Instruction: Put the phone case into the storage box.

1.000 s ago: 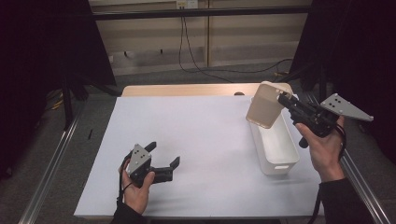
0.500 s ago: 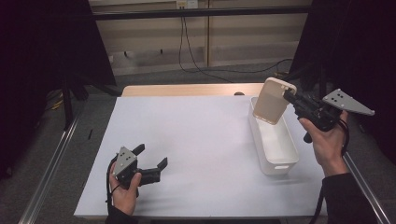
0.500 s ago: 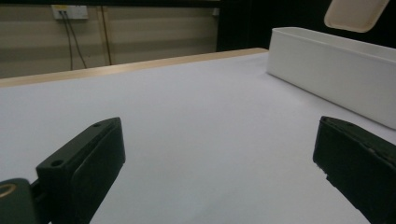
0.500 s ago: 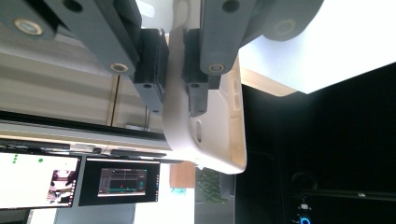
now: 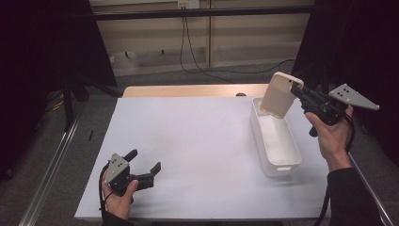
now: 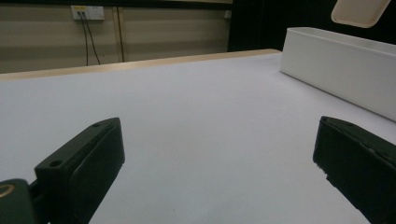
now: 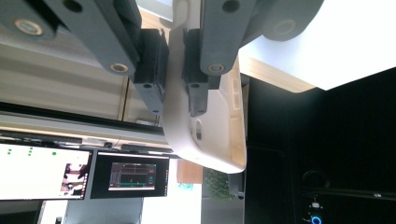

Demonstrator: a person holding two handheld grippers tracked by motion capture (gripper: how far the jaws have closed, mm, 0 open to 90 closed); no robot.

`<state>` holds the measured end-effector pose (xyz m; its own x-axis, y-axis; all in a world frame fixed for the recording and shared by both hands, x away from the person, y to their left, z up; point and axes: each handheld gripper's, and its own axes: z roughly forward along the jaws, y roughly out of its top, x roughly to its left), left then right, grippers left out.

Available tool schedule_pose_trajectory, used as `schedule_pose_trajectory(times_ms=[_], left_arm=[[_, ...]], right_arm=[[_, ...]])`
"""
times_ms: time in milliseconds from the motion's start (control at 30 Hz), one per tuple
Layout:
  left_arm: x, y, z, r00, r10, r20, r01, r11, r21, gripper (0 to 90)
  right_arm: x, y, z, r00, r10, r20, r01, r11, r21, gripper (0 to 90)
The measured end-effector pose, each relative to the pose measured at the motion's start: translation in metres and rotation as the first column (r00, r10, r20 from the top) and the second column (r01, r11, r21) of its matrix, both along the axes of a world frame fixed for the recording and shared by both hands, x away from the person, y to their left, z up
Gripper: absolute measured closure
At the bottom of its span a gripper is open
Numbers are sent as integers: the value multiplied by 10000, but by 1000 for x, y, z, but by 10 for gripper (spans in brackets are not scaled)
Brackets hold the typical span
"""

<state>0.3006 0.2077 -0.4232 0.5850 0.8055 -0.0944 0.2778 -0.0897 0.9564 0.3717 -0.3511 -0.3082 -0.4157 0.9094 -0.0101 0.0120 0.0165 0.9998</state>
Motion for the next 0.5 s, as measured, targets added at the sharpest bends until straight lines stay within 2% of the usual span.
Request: schedule_pose_trajectory(times_ms=[200,300,400,500], left_arm=[[0,-2,-1,9999,-91,57,90,9998,181,24],[1,-1,-2,10000,-78,19,77,9998,160,23],[3,0,-4,9999,-122,55,119,9992,390,23],[3,0,-4,9999,-116,71,114,9994,313,23]], right_arm=[[18,-5,-8,9995,-31,-323,28,9999,-102,817],[26,-6,-12,9986,120,-517,-129,9998,-162,817],[34,-7,-18,9973,299,-677,-314,9993,-208,817],[41,-9,-24,9964,298,-798,-323,9990,-308,817]])
